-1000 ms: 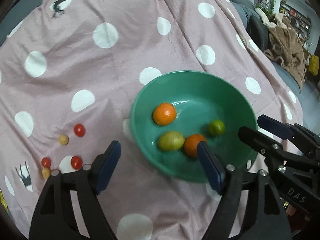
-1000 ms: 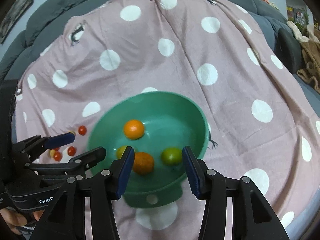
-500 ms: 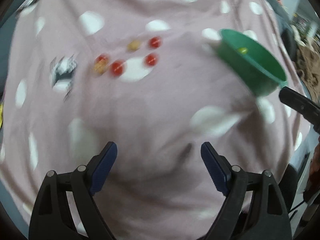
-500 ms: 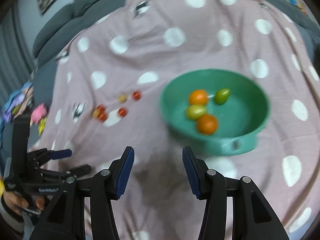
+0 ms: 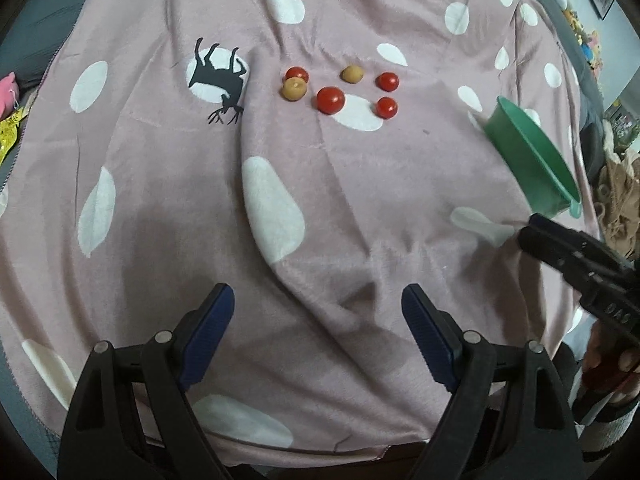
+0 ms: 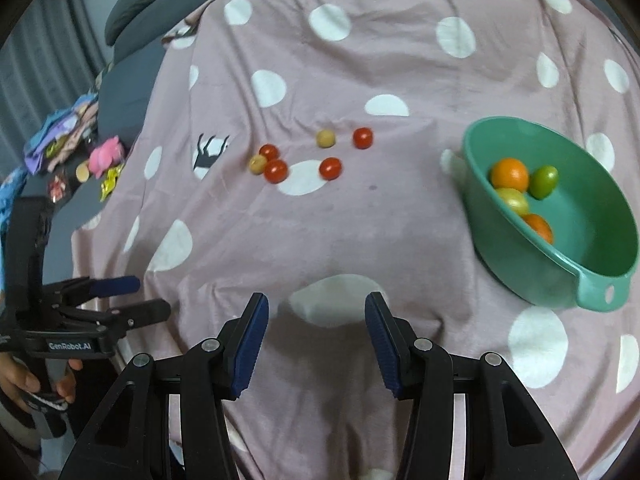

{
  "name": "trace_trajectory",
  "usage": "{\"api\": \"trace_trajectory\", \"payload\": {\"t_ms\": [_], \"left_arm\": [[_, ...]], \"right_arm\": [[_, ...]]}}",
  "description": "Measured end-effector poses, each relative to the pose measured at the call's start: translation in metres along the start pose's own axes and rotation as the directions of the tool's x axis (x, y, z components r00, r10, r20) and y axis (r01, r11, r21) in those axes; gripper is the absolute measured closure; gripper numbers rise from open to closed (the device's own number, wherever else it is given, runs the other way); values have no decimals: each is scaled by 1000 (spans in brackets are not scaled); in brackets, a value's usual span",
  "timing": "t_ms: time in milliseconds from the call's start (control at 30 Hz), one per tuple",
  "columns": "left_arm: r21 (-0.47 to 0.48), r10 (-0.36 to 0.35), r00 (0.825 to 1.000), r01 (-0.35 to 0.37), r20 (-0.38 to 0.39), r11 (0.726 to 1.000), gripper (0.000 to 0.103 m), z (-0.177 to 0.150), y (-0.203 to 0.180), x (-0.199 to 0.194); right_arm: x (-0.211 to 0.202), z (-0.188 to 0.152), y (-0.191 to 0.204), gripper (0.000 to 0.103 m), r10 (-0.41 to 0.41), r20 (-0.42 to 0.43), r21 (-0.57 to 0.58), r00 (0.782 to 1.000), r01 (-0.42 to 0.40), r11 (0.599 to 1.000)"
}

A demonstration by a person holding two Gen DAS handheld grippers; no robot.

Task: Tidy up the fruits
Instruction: 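Move both tools back toward the cherry tomatoes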

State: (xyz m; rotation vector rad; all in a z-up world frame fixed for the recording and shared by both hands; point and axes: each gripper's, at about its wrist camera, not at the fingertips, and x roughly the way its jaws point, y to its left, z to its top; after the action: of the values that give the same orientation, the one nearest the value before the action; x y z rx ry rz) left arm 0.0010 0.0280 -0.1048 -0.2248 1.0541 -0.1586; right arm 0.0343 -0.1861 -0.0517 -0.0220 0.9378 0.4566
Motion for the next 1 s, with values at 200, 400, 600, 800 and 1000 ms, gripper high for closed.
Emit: {"api": "trace_trajectory", "payload": {"t_ms": [200,400,600,800,1000], "left_arm": [[27,-42,998,41,52,999,17,10,0,-8],[19,-55,996,54,65,998,18,24,7,-1],[13,-72,996,71,55,997,19,42,11,11],[17,-81,996,81,31,997,23,75,9,30],[53,-41,999,40,15,998,27,119,-1,56]], "right_arm": [[13,7,1,52,-15,-31,-3,999,15,1000],[28,19,1,52,-7,-43,5,999,8,1000],[47,39,3,52,-2,-43,-7,999,2,1000],[70,65,-9,52,-15,-39,23,999,16,1000],[101,88,-23,52,-36,-63,44,997,39,998]]}}
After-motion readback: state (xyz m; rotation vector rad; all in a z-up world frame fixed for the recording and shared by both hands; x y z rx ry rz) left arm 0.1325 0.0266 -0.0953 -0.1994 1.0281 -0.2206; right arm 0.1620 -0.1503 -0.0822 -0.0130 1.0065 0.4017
